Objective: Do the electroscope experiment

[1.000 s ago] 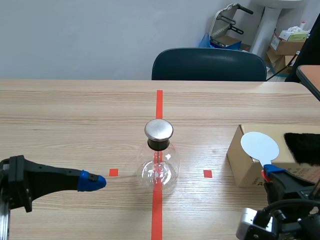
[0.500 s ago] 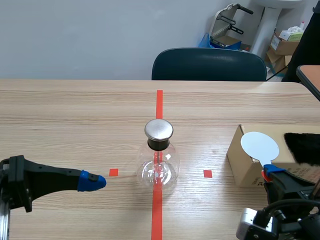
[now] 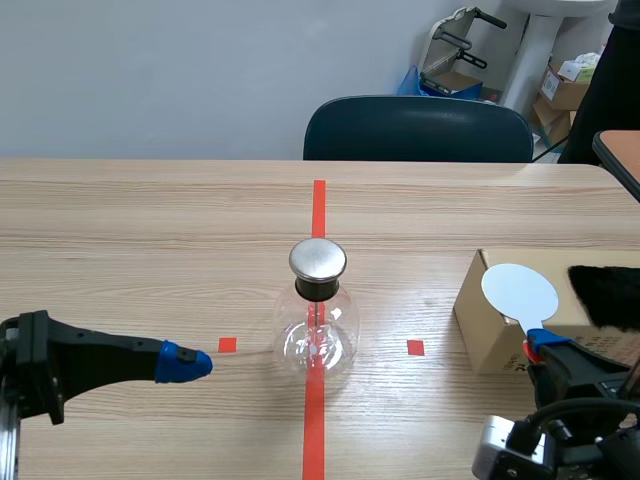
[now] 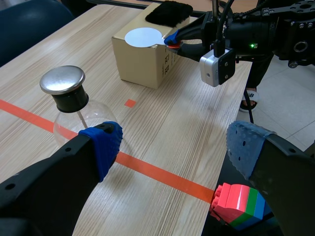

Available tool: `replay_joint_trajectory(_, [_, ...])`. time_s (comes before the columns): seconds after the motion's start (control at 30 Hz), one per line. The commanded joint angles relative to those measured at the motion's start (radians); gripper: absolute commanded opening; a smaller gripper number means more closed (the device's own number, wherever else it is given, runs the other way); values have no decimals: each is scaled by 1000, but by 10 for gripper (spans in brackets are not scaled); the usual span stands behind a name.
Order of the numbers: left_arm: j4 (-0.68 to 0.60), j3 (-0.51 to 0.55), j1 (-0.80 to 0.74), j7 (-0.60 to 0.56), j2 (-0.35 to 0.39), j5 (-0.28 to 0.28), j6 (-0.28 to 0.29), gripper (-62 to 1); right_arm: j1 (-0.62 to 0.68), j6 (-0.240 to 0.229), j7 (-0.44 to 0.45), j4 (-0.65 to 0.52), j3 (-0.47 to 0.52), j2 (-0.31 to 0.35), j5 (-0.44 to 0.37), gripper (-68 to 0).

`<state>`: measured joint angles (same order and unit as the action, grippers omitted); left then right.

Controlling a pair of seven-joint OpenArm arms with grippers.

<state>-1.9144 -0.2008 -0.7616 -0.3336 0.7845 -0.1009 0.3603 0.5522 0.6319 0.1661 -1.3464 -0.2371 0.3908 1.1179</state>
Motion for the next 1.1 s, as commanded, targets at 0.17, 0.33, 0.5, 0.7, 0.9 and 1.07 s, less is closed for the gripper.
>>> replay_joint_trajectory(0.17, [-11,-1,0,-13,-5,-6,-3,-149,-1,1,-7,-14,10,14,-3,-667])
replay_joint_trajectory(0.33, [-11,-1,0,-13,-5,-6,-3,-149,-1,0,-11,-14,10,14,-3,-667])
replay_joint_trajectory(0.5, [-11,-1,0,-12,-5,-6,-7,-149,-1,0,-11,-14,10,14,-3,-667])
replay_joint_trajectory(0.7, [-11,-1,0,-10,-5,-6,-7,-149,-1,0,-11,-14,10,14,-3,-667])
replay_joint_trajectory(0.9, [-11,-1,0,-10,-5,-6,-7,-149,-2,1,-11,-14,10,14,-3,-667])
replay_joint_trajectory(1.07, [-11,-1,0,-10,-5,-6,-7,-149,-1,21,-10,-18,10,14,-3,-666])
